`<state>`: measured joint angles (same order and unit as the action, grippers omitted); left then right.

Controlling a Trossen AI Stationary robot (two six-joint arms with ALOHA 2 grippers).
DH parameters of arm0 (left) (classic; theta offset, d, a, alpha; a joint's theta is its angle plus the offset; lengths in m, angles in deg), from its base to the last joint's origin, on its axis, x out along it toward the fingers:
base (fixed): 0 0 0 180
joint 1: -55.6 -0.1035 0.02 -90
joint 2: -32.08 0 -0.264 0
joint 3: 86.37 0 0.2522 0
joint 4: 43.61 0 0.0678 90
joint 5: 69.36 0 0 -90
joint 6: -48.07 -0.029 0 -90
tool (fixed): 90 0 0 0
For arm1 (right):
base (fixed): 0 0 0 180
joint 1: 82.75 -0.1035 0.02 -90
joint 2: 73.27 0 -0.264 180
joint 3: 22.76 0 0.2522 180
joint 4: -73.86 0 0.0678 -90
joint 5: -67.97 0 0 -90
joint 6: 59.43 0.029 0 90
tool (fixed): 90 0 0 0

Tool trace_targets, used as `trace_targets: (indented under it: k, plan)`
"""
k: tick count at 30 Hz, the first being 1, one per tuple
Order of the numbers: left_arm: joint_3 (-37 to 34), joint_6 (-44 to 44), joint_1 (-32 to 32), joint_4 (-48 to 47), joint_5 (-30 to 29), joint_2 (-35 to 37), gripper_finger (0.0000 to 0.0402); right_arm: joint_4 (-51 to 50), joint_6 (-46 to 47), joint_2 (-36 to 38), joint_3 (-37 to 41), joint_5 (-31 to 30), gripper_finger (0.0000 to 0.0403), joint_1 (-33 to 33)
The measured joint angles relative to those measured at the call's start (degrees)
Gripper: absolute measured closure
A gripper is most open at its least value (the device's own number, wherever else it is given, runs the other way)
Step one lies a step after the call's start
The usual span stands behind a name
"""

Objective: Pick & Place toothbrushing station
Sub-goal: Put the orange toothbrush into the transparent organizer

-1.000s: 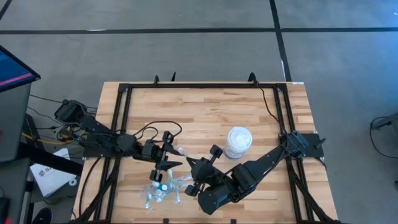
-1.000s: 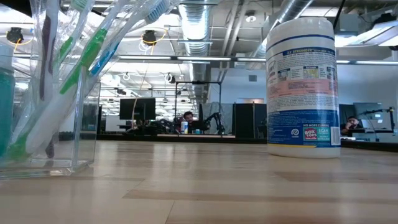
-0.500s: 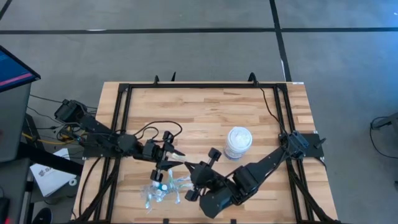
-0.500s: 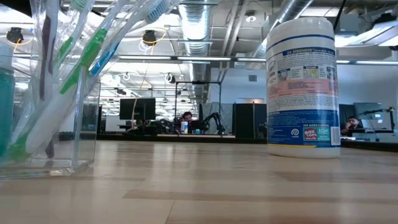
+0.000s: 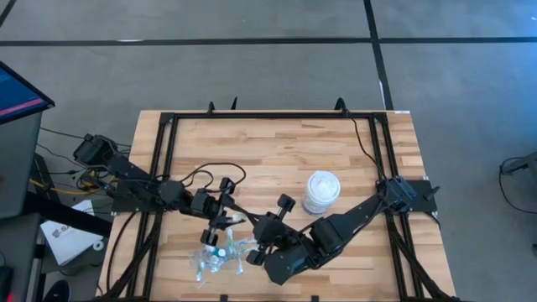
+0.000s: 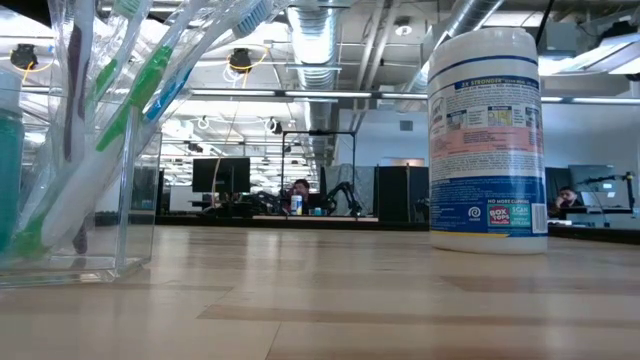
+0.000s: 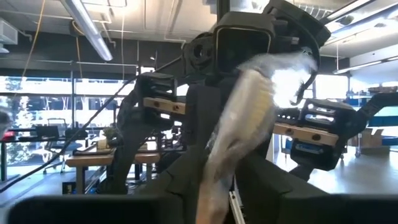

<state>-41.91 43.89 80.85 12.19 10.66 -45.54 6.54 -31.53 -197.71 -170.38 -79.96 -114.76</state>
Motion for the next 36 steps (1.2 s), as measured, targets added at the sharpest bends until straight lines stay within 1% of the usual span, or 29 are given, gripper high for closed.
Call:
trace_targets:
  k: [2,5,6,13,17,26,31,36]
  plan:
    - [0.00,0.00,0.02,-0.06,-0.06,0.00,0.0333,0.02,0.00,0.00,0.00,0.02,0.0403,0.04]
    - [0.00,0.00,0.02,-0.09,-0.12,0.00,0.0381,-0.08,-0.02,0.00,0.00,-0.10,0.0403,-0.05]
    - [0.00,0.01,0.00,-0.09,-0.17,0.00,0.0388,-0.27,0.00,0.00,0.00,-0.17,0.0403,-0.17]
    - [-0.04,0.15,0.16,-0.30,-0.73,-0.02,0.0394,-2.36,0.02,0.00,0.00,-0.27,0.0403,-1.06]
    - [-0.04,0.37,0.97,-1.20,-0.65,1.13,0.0394,-3.04,0.02,0.00,0.00,-0.57,0.0394,-2.35]
    - [-0.04,4.84,5.80,-16.53,-0.72,8.07,0.0395,-4.70,0.91,-0.02,0.02,-0.61,0.0356,-4.74]
    - [-0.04,4.88,8.64,-21.51,-0.76,10.73,0.0395,-4.72,1.93,-0.02,0.02,-0.57,0.0353,-5.11]
    - [-0.04,4.90,10.80,-25.22,-2.09,11.14,0.0393,-4.72,2.05,-0.02,0.02,-0.55,0.0353,-5.09]
